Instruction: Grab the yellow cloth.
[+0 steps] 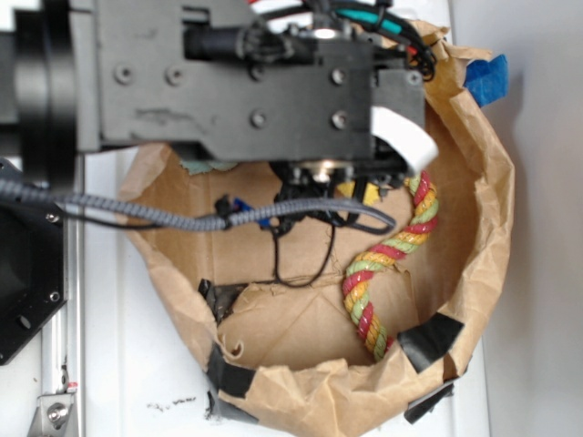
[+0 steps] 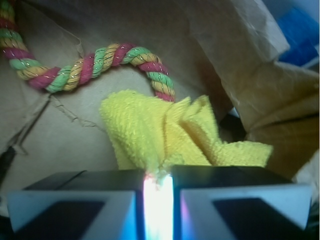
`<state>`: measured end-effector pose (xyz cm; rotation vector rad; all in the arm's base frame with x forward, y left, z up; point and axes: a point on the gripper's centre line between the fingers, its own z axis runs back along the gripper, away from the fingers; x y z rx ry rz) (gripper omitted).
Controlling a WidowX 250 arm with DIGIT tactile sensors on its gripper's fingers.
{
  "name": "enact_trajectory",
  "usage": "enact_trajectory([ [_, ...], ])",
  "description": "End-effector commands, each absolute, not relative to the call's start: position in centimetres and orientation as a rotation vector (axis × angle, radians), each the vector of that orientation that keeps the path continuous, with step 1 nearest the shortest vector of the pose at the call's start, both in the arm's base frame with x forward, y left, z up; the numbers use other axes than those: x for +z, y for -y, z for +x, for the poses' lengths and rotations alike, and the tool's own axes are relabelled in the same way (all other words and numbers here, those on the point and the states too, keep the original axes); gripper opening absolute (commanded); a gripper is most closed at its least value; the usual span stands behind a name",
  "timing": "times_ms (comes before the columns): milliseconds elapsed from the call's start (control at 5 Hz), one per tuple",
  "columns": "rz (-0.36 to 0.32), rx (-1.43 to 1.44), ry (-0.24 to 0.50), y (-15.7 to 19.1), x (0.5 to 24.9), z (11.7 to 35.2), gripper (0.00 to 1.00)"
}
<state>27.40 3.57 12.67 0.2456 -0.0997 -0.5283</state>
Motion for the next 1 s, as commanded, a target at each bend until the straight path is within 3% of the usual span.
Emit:
enact_trajectory([
  [0, 0.201, -0.364, 0.205, 0.1, 17.9, 27.3, 0.0],
  [400, 0.101, -0.307, 0.269, 1.7, 20.3, 26.5, 0.0],
  [600, 0.065, -0.288, 0.268, 1.5, 20.1, 26.4, 0.0],
  [800, 0.076, -0.277, 0.269, 1.5, 19.7, 25.9, 0.0],
])
